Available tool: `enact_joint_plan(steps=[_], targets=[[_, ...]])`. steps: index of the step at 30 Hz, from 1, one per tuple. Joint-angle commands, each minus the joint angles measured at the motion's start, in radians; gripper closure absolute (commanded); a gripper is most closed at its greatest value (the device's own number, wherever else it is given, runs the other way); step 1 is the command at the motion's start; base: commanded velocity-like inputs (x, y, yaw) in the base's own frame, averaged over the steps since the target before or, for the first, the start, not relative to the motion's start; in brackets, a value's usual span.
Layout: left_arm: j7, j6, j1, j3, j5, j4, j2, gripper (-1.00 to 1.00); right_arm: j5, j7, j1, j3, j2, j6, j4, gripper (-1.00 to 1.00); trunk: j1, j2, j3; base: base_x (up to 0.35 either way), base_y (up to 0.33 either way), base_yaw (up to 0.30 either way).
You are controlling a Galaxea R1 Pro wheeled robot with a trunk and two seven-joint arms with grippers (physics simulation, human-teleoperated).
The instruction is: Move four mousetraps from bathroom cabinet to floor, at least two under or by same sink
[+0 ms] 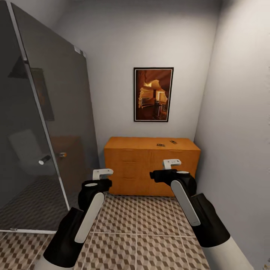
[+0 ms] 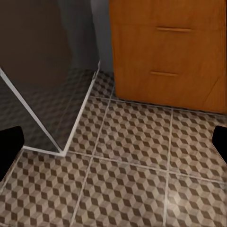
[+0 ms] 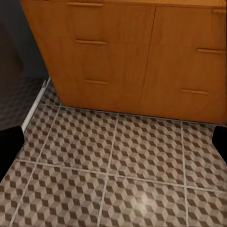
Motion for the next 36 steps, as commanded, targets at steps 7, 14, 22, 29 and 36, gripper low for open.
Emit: enact_joint_plan(steps=[7,14,22,29,36], targets=[[0.01,0.003,-0.001,-0.001,0.01,-0.001,0.001,-1.0,-0.01,-0.01,-0.001,0.001,0.0,0.002,0.0,-1.0,0.001,-0.002,-0.008,0.231,-0.01,-0.211],[0.01,0.003,-0.001,-0.001,0.01,-0.001,0.001,-1.0,-0.007,-0.01,-0.001,0.002,0.001,0.003,-0.001,-1.0,0.001,-0.002,-0.01,0.252,-0.003,-0.083],[0.01,0.003,-0.001,-0.001,0.01,-0.001,0.001,-1.0,-0.007,-0.01,-0.001,0.002,0.001,0.003,-0.001,-1.0,0.001,-0.002,-0.011,0.266,-0.001,-0.034],[0.01,0.003,-0.001,-0.001,0.01,-0.001,0.001,-1.0,-0.009,-0.01,-0.001,0.002,0.001,0.003,-0.001,-1.0,0.001,-0.002,-0.011,0.269,0.0,-0.16],[0.01,0.003,-0.001,-0.001,0.01,-0.001,0.0,-1.0,-0.006,-0.01,-0.001,0.003,0.001,0.002,-0.001,-1.0,0.001,-0.002,-0.011,0.27,0.0,-0.085]])
